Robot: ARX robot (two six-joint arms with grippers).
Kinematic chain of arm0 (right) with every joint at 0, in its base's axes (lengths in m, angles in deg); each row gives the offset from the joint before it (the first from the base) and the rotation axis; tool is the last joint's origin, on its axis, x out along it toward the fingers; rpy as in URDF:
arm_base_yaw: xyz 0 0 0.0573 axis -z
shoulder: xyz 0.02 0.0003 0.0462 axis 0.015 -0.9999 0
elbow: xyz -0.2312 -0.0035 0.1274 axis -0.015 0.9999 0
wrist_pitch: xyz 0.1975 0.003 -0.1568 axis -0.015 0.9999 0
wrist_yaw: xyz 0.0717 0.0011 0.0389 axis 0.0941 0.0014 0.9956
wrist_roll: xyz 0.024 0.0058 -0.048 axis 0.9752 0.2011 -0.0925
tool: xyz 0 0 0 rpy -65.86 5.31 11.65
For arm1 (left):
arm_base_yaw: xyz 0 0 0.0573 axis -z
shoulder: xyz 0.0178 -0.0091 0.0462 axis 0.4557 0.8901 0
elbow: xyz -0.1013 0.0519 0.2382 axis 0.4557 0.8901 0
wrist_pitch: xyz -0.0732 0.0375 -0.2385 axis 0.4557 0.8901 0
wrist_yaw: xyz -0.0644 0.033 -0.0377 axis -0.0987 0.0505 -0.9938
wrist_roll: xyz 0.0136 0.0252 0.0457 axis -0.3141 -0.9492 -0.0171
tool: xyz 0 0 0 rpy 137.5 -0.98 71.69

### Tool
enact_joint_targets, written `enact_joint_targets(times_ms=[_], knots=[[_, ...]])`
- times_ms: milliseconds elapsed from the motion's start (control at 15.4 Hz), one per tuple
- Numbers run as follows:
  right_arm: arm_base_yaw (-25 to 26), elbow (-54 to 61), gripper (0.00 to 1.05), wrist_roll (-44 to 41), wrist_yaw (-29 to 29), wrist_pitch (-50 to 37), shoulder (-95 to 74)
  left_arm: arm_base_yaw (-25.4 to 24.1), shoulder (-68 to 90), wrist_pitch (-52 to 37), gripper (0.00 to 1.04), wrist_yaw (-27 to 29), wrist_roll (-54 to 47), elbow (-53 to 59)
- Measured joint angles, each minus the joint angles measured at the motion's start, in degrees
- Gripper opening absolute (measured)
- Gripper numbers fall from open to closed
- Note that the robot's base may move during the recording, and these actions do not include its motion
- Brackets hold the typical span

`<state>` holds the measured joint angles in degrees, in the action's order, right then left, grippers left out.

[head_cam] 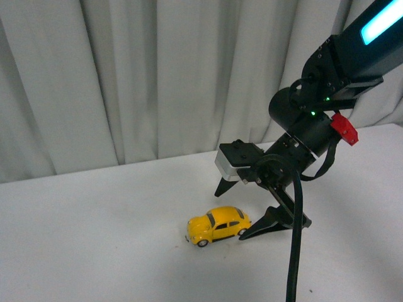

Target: Wind up and store yellow beetle toy

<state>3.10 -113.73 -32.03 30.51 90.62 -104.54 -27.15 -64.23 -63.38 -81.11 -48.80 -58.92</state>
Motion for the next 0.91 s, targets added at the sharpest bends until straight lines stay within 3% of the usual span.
enact_joint_targets(times_ms=[648, 778, 907], knots=[[-2.3, -2.1, 0.97, 2.3, -1.8, -3.2, -3.5, 0.0, 0.0, 0.0, 0.98, 0.0, 0.0, 0.0], [-2.5, -2.2, 0.84, 3.3, -1.8, -4.0, -3.9, 0.0, 0.0, 0.0, 0.98, 0.0, 0.0, 0.0], [-2.6, -2.1, 0.63, 3.7, -1.8, -4.6, -4.2, 0.0, 0.0, 0.0, 0.98, 0.0, 0.0, 0.0]])
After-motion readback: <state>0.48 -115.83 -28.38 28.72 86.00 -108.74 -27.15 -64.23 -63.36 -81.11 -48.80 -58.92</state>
